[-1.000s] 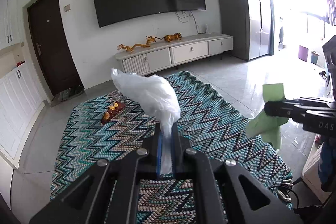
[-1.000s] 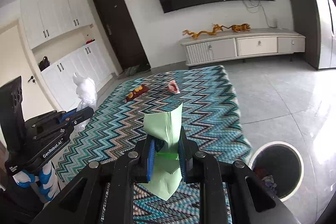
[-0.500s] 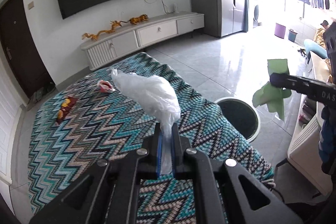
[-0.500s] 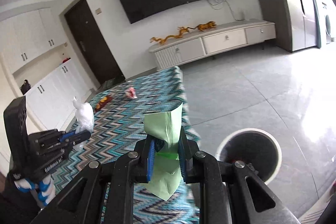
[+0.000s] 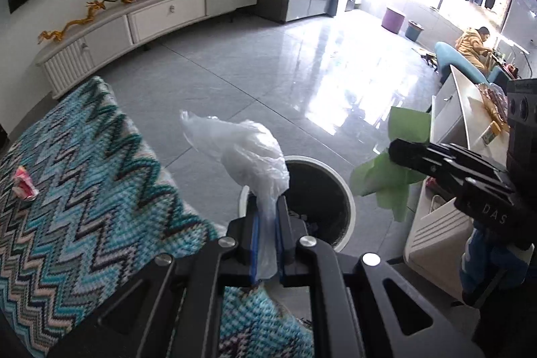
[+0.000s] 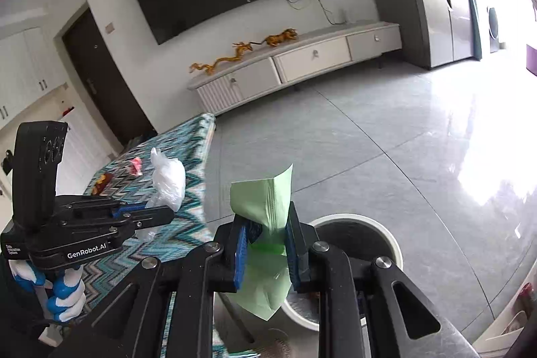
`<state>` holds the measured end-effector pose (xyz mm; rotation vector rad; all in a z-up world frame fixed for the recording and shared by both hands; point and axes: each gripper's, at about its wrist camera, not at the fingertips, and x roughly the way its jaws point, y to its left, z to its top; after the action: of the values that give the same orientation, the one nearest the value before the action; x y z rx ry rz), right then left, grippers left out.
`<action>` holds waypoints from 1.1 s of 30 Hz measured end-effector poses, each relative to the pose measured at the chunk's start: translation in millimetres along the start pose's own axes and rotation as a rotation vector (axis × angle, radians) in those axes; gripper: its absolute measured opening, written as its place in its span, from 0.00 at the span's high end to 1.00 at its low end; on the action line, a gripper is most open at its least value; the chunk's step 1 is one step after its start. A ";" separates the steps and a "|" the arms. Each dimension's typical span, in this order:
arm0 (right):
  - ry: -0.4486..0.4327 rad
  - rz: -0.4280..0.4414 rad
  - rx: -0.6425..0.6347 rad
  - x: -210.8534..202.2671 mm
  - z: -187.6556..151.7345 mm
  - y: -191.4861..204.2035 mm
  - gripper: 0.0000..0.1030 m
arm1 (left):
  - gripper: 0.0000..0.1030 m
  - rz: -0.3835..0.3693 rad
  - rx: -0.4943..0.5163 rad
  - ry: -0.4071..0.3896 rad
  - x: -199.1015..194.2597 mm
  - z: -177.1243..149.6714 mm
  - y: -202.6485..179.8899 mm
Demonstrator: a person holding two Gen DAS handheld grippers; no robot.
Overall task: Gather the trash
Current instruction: 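Carry the white bag and green paper to the bin and open both tools, then move both tools back to the last chip bag and pink wrapper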
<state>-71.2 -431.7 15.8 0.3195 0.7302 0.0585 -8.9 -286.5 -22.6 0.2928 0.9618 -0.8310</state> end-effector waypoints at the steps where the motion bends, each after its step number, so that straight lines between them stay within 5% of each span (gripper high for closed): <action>1: 0.008 -0.005 0.007 3.6 0.0 -7.4 0.81 | 0.91 -0.025 0.003 0.017 9.7 5.2 -2.5; 4: 0.030 -0.017 0.045 18.1 1.1 -29.7 0.77 | 0.88 -0.098 -0.011 0.064 35.1 18.2 -7.5; 8: 0.056 -0.045 0.095 32.4 -1.0 -54.3 0.69 | 0.68 -0.139 -0.050 0.096 59.8 26.8 -9.6; 11: 0.063 -0.068 0.123 35.7 -2.3 -67.1 0.59 | 0.66 -0.144 -0.064 0.100 65.9 25.2 -11.8; 15: 0.052 -0.074 0.167 32.8 -2.3 -78.2 0.57 | 0.66 -0.128 -0.082 0.090 63.6 22.9 -11.4; 26: -0.009 -0.025 0.142 3.0 7.1 -45.3 0.54 | 0.66 -0.022 -0.133 -0.035 -2.4 8.3 10.1; 29: -0.030 -0.012 0.118 -7.3 12.4 -30.6 0.50 | 0.53 0.004 -0.161 -0.080 -29.2 0.5 23.9; 33: -0.054 0.011 0.085 -21.1 16.7 -9.2 0.49 | 0.51 0.026 -0.197 -0.143 -64.4 -10.7 36.9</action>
<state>-76.3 -448.3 38.3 0.4047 0.6787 0.0290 -7.6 -224.3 19.1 0.0749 0.8956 -0.7175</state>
